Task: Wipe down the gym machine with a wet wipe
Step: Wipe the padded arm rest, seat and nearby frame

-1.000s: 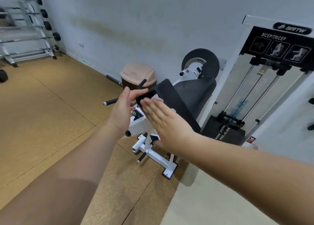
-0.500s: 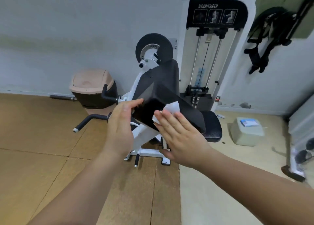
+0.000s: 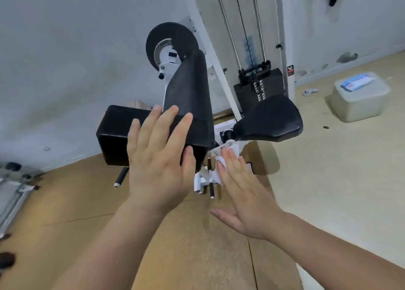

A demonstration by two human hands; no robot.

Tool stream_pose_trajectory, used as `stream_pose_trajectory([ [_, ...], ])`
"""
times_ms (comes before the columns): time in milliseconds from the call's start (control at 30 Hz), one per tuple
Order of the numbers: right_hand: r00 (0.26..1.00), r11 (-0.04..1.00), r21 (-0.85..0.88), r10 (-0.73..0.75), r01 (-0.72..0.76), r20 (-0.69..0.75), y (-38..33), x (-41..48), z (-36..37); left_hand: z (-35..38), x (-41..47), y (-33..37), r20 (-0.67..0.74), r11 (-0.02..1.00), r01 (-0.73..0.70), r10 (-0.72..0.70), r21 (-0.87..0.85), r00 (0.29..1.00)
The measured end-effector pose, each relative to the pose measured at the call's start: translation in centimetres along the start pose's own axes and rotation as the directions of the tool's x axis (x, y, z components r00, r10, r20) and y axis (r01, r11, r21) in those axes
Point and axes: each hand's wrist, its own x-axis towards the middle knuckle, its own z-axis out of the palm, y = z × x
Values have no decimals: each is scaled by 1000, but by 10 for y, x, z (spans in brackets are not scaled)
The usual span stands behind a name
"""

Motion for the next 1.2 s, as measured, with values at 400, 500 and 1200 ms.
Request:
stream_pose_trajectory([
  [400, 888, -300, 885, 184, -357, 421, -4, 44, -7, 2, 21, 27, 552, 965, 72, -205, 253, 808],
  [500, 932, -329, 904, 143, -274, 334, -33, 59, -8, -6, 22, 25, 573, 987, 118, -161, 113, 803],
  [1200, 962, -159, 987, 263, -30, 72, -51, 75, -15, -5, 25, 23, 549, 985, 173, -157, 22, 821],
])
